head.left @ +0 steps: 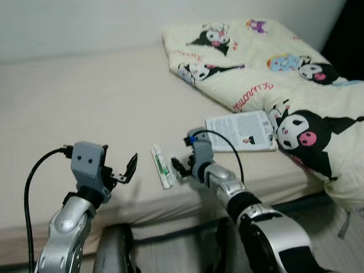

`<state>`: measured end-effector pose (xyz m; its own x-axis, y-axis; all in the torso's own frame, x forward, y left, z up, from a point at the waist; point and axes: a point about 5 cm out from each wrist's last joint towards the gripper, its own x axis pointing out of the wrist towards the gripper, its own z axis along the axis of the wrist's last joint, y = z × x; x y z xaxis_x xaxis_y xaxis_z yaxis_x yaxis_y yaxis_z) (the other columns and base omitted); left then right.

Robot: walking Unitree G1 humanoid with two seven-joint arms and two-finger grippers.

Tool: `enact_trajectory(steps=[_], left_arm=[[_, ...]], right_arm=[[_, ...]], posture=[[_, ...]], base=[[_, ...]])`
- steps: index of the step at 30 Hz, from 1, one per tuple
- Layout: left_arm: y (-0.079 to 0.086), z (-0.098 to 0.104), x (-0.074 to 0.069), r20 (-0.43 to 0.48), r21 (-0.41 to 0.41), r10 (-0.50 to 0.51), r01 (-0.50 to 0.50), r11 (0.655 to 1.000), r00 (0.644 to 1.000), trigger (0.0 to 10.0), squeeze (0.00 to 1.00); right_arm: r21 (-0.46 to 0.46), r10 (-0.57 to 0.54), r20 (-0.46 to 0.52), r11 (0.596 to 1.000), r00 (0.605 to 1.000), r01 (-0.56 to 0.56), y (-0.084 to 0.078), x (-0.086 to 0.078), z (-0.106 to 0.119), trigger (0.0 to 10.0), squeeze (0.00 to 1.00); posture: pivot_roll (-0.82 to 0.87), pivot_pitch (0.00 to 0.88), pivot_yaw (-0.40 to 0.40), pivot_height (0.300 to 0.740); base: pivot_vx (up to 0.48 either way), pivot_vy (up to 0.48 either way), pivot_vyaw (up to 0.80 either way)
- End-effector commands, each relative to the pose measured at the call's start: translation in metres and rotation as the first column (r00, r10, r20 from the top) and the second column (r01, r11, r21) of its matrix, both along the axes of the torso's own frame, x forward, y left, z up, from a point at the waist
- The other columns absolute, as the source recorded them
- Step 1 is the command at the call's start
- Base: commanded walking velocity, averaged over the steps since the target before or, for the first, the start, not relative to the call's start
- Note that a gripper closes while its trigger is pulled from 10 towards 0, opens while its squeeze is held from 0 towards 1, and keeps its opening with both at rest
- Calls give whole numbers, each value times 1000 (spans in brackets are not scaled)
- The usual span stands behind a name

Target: Clean up the room

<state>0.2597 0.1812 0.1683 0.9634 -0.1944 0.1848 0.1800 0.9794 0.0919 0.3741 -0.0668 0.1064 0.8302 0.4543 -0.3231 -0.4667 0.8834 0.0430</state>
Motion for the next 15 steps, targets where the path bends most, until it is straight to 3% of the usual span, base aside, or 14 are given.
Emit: enact_trajectory(steps=[1,4,6,9,12,15], left_arm=[[2,1,-5,-16,11,19,-19,1000,1000,10000,0],[3,4,-8,-14,10,24,-24,1000,1000,10000,0],[3,12,-10,-6,12,29,-29,999,1000,10000,0],[2,15,-12,-3,14,29,-29,999,1000,10000,0],[-1,19,-17,-6,11,27,-27,1000,1000,10000,0],[-4,22,-21,-13,7,25,-25,1000,1000,10000,0]], right_arm=[[36,17,-9,999,1000,-17,10,-1,2,10000,0],[52,34,-3,998,999,-34,16,-1,5,10000,0],[94,90,20,991,996,-91,34,-1,15,10000,0],[93,112,28,989,993,-114,41,-2,18,10000,0],[13,142,27,990,990,-142,51,-4,18,10000,0],[43,158,32,986,987,-160,59,-5,23,10000,0]], posture=[[199,333,-2,480],[193,357,-1,480],[198,386,-8,480],[200,396,-13,480],[200,415,-21,480],[199,428,-26,480]], base=[[0,0,0],[0,0,0],[0,0,0],[0,0,0],[0,0,0],[0,0,0]])
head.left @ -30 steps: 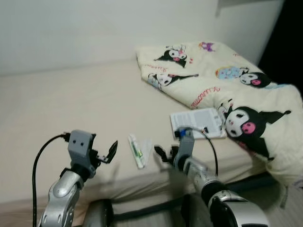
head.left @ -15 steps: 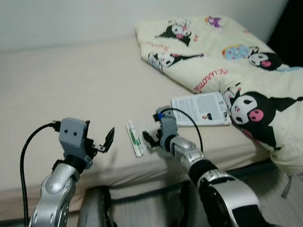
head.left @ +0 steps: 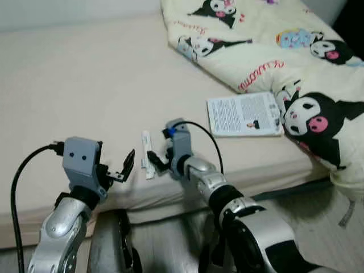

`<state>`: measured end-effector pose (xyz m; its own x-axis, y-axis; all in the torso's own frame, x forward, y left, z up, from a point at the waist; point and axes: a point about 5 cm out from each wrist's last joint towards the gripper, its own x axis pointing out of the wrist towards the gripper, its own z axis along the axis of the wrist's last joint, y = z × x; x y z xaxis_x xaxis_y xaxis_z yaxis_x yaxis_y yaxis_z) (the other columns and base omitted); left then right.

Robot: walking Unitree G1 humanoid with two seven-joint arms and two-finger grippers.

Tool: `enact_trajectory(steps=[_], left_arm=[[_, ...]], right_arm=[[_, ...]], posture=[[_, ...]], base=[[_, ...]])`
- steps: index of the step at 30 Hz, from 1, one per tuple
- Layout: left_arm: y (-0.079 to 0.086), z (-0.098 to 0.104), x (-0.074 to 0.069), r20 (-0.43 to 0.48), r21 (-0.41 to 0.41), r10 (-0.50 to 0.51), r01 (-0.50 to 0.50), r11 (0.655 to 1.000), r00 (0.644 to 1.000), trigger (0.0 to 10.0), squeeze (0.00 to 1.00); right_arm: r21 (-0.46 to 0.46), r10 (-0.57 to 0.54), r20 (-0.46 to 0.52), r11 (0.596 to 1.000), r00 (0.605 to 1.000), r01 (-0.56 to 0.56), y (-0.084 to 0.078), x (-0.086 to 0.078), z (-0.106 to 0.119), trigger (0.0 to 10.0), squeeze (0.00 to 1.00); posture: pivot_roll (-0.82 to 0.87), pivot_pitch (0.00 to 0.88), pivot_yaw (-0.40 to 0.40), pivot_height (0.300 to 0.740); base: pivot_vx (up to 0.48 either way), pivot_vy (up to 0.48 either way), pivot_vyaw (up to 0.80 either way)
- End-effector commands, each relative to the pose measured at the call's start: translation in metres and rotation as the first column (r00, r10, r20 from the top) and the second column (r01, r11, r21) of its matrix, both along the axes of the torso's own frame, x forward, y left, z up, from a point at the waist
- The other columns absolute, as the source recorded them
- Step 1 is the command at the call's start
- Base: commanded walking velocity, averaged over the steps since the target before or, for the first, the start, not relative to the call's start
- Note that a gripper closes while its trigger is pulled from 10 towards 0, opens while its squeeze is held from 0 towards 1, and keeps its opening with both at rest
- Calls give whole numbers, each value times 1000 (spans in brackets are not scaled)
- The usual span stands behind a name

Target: Clean up the room

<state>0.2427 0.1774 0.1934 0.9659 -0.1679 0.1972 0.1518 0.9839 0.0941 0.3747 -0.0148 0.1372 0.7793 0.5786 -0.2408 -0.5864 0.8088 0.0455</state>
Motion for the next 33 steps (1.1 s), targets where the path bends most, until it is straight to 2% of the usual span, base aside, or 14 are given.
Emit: enact_trajectory(steps=[1,2,5,7,16,17,18,25,26,27,28,33], left_arm=[[-3,-1,-6,-32,2,-4,4,1000,999,10000,0],[-3,-1,-6,-32,2,-4,4,1000,999,10000,0],[-9,0,-8,-37,-11,-17,16,1000,999,10000,0],[-12,0,-8,-37,-14,-23,23,1000,999,10000,0],[-18,2,-10,-50,-28,-36,34,999,998,10000,0],[-18,3,-11,-52,-27,-30,29,999,998,10000,0],[-17,4,-12,-51,-26,-27,26,999,998,10000,0],[-12,8,-12,-41,-18,1,-2,1000,999,10000,0],[-12,10,-13,-38,-15,8,-9,1000,999,10000,0],[-12,10,-13,-38,-15,8,-9,1000,999,10000,0],[-12,10,-13,-38,-14,10,-10,1000,999,10000,0],[-11,10,-12,-39,-17,18,-18,1000,999,10000,0]], right_arm=[[45,32,-43,999,999,-30,12,-5,-3,10000,0],[45,32,-43,999,999,-30,12,-5,-3,10000,0],[180,-1,-32,984,999,7,10,2,14,10000,0],[202,-7,-32,979,999,13,10,3,18,10000,0],[107,70,-44,992,997,-65,28,-4,14,10000,0],[6,108,-68,994,992,-108,35,-12,2,10000,0],[-17,121,-77,992,990,-122,37,-14,-1,10000,0],[-86,158,-47,983,986,-162,45,-19,-3,10000,0],[-163,151,-39,974,988,-155,43,-19,-7,1294,0],[-163,151,-39,974,988,-155,43,-19,-7,1294,0],[-183,147,-37,971,988,-152,43,-19,-8,0,0],[-228,70,-41,971,997,-77,31,-16,-14,0,0]], posture=[[199,428,-27,480],[199,428,-27,480],[192,436,-34,480],[190,437,-36,480],[186,427,-45,480],[190,430,-48,480],[192,430,-49,480],[195,439,-52,480],[194,441,-54,480],[194,441,-54,480],[194,441,-54,480],[190,433,-61,480]], base=[[0,0,0],[0,0,0],[0,0,0],[0,0,0],[0,0,0],[0,0,0],[0,0,0],[0,0,0],[0,0,0],[0,0,0],[0,0,0],[0,0,0]])
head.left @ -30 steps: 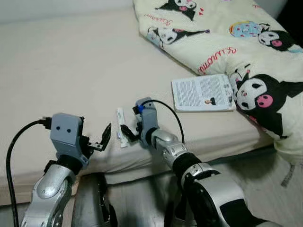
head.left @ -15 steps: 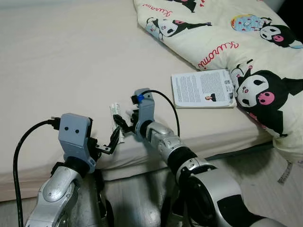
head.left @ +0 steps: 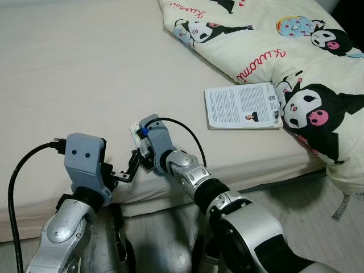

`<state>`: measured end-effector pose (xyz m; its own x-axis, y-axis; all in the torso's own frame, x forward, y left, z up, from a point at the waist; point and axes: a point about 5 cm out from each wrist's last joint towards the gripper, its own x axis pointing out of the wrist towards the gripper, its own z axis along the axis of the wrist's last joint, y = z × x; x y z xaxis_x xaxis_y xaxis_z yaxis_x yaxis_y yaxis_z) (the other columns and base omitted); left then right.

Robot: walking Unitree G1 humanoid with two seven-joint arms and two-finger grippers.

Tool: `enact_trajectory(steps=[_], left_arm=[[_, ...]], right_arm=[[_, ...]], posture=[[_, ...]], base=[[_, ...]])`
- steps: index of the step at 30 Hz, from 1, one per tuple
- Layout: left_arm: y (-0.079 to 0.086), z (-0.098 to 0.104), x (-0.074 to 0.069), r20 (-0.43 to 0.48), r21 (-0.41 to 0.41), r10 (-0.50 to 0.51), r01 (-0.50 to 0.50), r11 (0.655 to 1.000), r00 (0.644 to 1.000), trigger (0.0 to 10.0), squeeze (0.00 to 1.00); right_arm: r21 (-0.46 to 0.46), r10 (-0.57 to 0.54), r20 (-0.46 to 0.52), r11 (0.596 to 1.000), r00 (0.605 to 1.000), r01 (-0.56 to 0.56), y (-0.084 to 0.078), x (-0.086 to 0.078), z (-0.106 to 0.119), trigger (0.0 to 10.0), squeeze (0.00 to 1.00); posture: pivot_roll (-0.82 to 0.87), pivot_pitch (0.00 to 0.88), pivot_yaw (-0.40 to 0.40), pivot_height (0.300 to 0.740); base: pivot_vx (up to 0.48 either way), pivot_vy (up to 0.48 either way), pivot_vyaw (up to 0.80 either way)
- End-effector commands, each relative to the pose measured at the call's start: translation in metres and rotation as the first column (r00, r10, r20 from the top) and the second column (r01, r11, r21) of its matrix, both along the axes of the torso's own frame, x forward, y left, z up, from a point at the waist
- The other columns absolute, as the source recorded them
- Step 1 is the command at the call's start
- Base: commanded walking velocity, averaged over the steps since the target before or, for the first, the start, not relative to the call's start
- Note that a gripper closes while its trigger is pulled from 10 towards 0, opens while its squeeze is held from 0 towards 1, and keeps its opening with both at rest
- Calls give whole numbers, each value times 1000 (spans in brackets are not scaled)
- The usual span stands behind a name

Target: Clean up the room

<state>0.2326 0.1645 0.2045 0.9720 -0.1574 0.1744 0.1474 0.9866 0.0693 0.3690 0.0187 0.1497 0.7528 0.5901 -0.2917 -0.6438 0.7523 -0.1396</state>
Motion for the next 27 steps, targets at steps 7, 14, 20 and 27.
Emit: enact_trajectory(steps=[7,14,20,27], left_arm=[[2,-3,1,-13,1,20,-20,1000,1000,10000,0],[2,-3,11,12,-7,26,-26,1000,1000,10000,0],[2,-2,23,36,-18,30,-30,999,999,10000,0],[2,-3,42,38,-52,40,-38,998,999,10000,0]], right_arm=[[9,-109,-136,994,985,111,-21,-6,-33,0,0],[68,-184,-243,976,953,205,-60,-13,-67,0,0],[146,-315,-210,926,926,348,-126,-11,-76,0,0],[378,-360,0,864,933,333,-193,-3,-18,0,0]], posture=[[174,402,-70,480],[153,330,-84,480],[121,247,-84,480],[73,142,-72,480]], base=[[0,0,0],[0,0,0],[0,0,0],[0,0,0]])
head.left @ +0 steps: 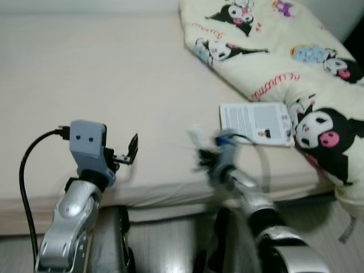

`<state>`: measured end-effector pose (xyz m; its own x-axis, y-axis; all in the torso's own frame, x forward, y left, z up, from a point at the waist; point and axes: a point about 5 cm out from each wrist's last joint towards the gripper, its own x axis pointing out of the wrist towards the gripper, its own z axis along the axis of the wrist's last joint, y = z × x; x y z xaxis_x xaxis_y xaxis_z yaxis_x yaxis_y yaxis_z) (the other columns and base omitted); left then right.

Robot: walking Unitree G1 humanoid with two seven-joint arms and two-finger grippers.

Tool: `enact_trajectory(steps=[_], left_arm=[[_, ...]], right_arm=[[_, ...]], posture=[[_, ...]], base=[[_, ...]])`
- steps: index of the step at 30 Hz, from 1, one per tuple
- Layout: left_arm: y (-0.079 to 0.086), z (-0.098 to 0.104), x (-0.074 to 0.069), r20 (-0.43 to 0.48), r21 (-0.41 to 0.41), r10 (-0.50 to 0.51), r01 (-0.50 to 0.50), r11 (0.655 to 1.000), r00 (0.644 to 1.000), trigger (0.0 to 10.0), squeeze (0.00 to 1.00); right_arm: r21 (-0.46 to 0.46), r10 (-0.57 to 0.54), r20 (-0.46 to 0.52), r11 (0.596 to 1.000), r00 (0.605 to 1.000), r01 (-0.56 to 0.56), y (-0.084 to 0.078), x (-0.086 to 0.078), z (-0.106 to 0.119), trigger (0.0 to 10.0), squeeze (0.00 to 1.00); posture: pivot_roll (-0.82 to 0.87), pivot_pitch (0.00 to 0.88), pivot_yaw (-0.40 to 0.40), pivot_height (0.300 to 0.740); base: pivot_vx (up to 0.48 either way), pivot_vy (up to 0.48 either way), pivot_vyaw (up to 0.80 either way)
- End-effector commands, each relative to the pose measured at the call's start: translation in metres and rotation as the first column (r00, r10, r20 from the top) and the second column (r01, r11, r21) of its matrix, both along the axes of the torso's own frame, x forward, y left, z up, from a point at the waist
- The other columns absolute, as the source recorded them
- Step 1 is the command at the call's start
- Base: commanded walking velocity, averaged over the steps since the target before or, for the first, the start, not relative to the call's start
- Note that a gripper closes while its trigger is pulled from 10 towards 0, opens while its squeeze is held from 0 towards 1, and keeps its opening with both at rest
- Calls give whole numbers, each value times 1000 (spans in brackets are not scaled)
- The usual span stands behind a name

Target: Clean up the room

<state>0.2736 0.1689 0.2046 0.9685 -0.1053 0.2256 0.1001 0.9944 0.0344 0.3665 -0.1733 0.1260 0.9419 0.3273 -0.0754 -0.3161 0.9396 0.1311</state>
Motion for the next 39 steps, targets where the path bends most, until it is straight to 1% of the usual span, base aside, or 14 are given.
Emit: enact_trajectory(steps=[1,2,4,5,6,7,10,12,14,15,18,20,28,39], left_arm=[[-3,-3,1,-8,-10,-7,7,1000,1000,10000,0],[-2,-4,8,-14,-18,-1,0,1000,1000,10000,0],[-2,-4,8,-14,-18,-1,0,1000,1000,10000,0],[-2,-2,15,-10,-22,2,-2,1000,1000,10000,0],[-2,-2,15,-10,-22,2,-2,1000,1000,10000,0],[-2,-2,23,-12,-25,5,-6,1000,1000,10000,0],[-2,-3,31,-22,-31,11,-11,999,1000,10000,0],[-3,-10,37,-68,-18,28,-29,999,997,10000,0],[-3,-10,37,-68,-18,28,-29,999,997,10000,0],[-4,-14,40,-83,-7,37,-38,999,996,10000,0],[-6,-15,41,-73,-2,31,-31,1000,997,10000,0],[-10,-19,45,-62,0,13,-13,1000,998,10000,0],[-18,-37,42,-99,16,-26,28,999,995,10000,0],[-25,-53,40,-129,3,-45,46,999,991,10000,0]], right_arm=[[33,13,19,999,1000,-13,0,-1,5,0,0],[49,28,106,998,994,-34,-11,-2,27,0,0],[49,28,106,998,994,-34,-11,-2,27,0,0],[44,73,184,996,980,-82,-15,-6,49,0,0],[44,73,184,996,980,-82,-15,-6,49,0,0],[42,124,240,990,963,-138,-13,-10,64,0,0],[14,218,286,973,933,-231,2,-19,74,0,27],[0,285,283,955,916,-297,22,-26,66,0,67],[0,285,283,955,916,-297,22,-26,66,0,67],[11,325,278,940,904,-341,37,-34,57,0,71],[23,344,265,932,901,-363,45,-38,52,0,86],[40,381,222,916,898,-398,62,-46,40,0,149],[45,377,154,921,913,-387,66,-47,23,0,196],[14,386,146,920,911,-392,58,-48,25,0,200]], posture=[[73,142,-72,480],[65,106,-67,480],[65,106,-67,480],[57,58,-60,485],[57,58,-60,485],[53,24,-50,490],[45,0,-40,500],[47,0,-33,510],[47,0,-33,510],[50,0,-29,520],[53,0,-27,525],[63,0,-19,540],[75,0,-21,565],[61,0,-34,600]], base=[[0,0,0],[0,0,0],[0,0,0],[0,0,0],[0,0,0],[0,0,0],[0,0,0],[-240,0,0],[-480,0,0],[-480,0,0],[-160,0,0],[0,0,0],[0,0,0],[0,0,0]])
